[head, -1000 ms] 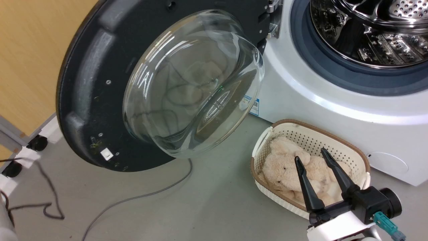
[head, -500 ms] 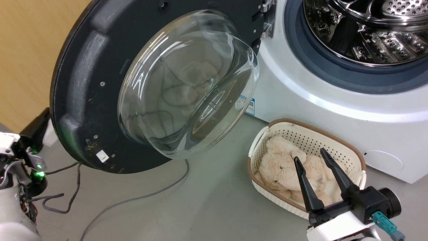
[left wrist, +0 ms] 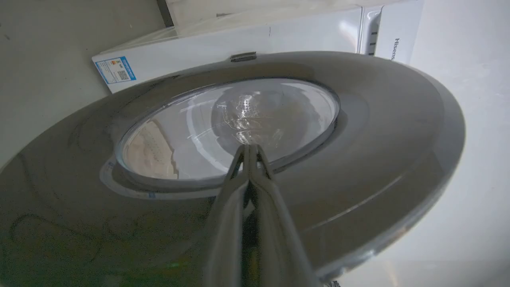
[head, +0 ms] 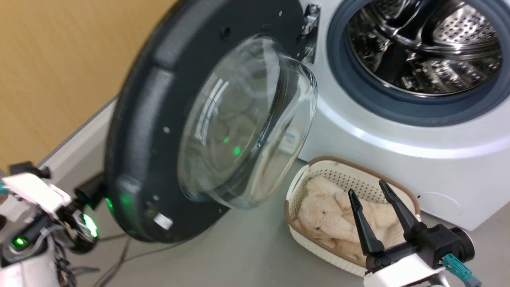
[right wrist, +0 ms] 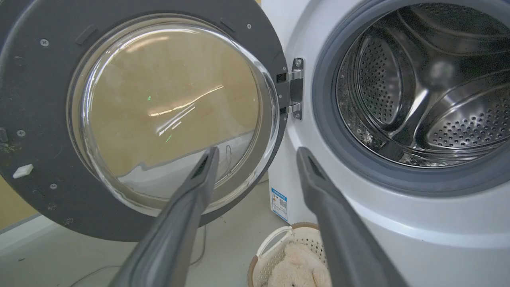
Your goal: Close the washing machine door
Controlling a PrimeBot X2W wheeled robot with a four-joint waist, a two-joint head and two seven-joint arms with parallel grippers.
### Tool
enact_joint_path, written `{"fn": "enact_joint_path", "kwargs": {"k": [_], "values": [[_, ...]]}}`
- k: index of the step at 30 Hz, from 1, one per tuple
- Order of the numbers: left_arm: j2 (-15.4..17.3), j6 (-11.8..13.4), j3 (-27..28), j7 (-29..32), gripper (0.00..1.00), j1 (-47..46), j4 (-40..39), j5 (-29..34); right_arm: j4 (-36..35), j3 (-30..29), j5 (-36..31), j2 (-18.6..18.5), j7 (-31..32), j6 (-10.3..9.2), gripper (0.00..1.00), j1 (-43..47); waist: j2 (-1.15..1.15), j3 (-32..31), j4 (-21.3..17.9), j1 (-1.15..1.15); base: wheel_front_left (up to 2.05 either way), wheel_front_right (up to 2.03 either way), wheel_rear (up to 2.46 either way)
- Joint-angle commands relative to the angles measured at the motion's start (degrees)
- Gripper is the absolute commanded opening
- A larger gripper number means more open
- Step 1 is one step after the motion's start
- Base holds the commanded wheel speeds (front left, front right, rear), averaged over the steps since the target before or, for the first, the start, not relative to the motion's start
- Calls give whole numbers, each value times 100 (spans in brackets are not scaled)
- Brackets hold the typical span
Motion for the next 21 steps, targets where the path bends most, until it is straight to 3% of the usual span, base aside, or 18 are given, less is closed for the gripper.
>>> {"fn": "enact_joint_path", "kwargs": {"k": [1, 7, 11, 21], "values": [[-163, 74, -109, 182, 0, 245, -272, -54, -11, -48, 39, 28, -25, 5, 100, 101, 0, -109, -96, 0, 0, 0, 0], [-557, 369, -575, 607, 0, 963, -1277, -180, -46, -161, 66, 60, -25, 5, 100, 206, 0, -229, -342, 0, 0, 0, 0], [-654, 565, -1015, 628, 0, 1453, -1867, -425, -68, -184, 69, 76, -25, 5, 100, 220, 0, -235, -617, 0, 0, 0, 0], [-668, 688, -2449, -232, 0, 2250, -2488, -1332, -96, -249, 56, 95, -25, 5, 100, 201, 0, -137, -1466, 0, 0, 0, 0]]}}
